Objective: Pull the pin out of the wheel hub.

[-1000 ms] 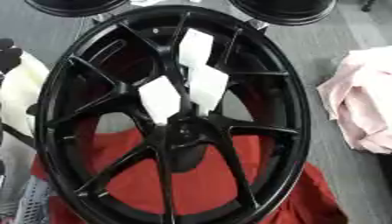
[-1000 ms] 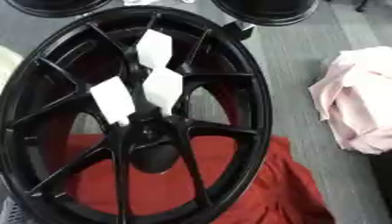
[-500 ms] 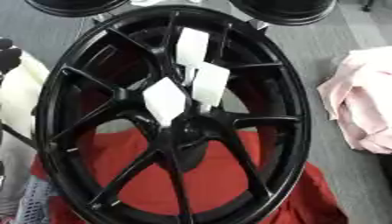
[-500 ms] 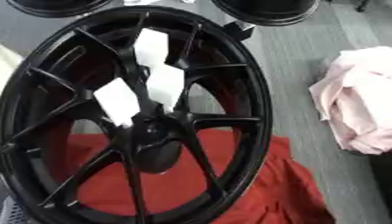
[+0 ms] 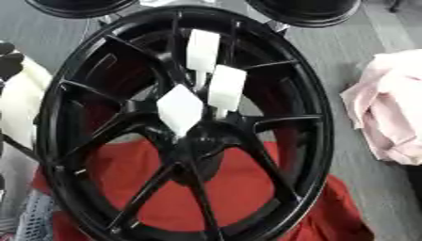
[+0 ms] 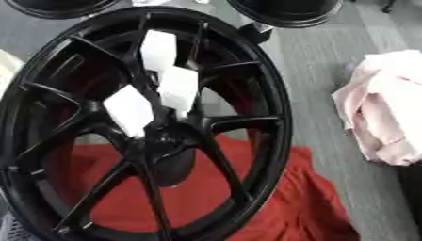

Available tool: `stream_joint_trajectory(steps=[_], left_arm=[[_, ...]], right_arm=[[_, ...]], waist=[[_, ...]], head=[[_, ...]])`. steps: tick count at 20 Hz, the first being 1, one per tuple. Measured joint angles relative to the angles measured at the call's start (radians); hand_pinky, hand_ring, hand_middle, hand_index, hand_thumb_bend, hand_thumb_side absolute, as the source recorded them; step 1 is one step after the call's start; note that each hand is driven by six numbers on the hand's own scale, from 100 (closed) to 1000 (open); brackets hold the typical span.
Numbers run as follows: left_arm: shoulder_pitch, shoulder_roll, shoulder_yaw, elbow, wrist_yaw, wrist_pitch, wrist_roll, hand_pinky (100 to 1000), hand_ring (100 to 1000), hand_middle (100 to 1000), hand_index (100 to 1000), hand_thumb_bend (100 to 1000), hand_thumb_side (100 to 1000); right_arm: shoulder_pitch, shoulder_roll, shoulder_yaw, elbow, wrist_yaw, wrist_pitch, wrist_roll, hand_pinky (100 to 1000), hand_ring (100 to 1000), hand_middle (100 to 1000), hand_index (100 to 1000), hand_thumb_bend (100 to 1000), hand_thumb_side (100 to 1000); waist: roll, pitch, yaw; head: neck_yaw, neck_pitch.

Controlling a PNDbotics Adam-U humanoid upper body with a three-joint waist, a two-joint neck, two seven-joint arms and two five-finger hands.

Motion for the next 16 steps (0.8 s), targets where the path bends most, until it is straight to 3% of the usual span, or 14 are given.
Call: stream_joint_trajectory(steps=[3, 7, 12, 16], left_arm=[[0.0, 0.0, 0.0, 0.001, 0.0, 0.0, -0.001, 848, 759, 697, 920, 183, 901], [0.0, 0.0, 0.0, 0.001, 0.0, 0.001, -0.002, 849, 759, 697, 920, 182, 900], [0.0, 0.0, 0.0, 0.001, 0.0, 0.001, -0.003, 849, 758, 698, 920, 180, 898], [0.0, 0.0, 0.0, 0.001, 0.0, 0.001, -0.004, 849, 758, 698, 919, 179, 898]], right_arm=[[-0.001, 0.0, 0.0, 0.0, -0.001, 0.0, -0.003, 909, 940, 865, 877, 100, 502], [-0.004, 0.0, -0.005, 0.0, -0.012, -0.003, -0.03, 866, 841, 740, 745, 100, 413], [-0.014, 0.0, -0.006, -0.026, -0.082, -0.012, -0.12, 830, 765, 673, 690, 100, 460], [-0.022, 0.0, 0.007, -0.079, -0.15, -0.016, -0.199, 826, 757, 663, 682, 100, 466]], waist=[[-0.001, 0.0, 0.0], [-0.001, 0.0, 0.002], [0.001, 0.0, 0.006], [0.001, 0.0, 0.009]], head=[[0.0, 0.0], [-0.001, 0.0], [-0.004, 0.0], [-0.004, -0.003]])
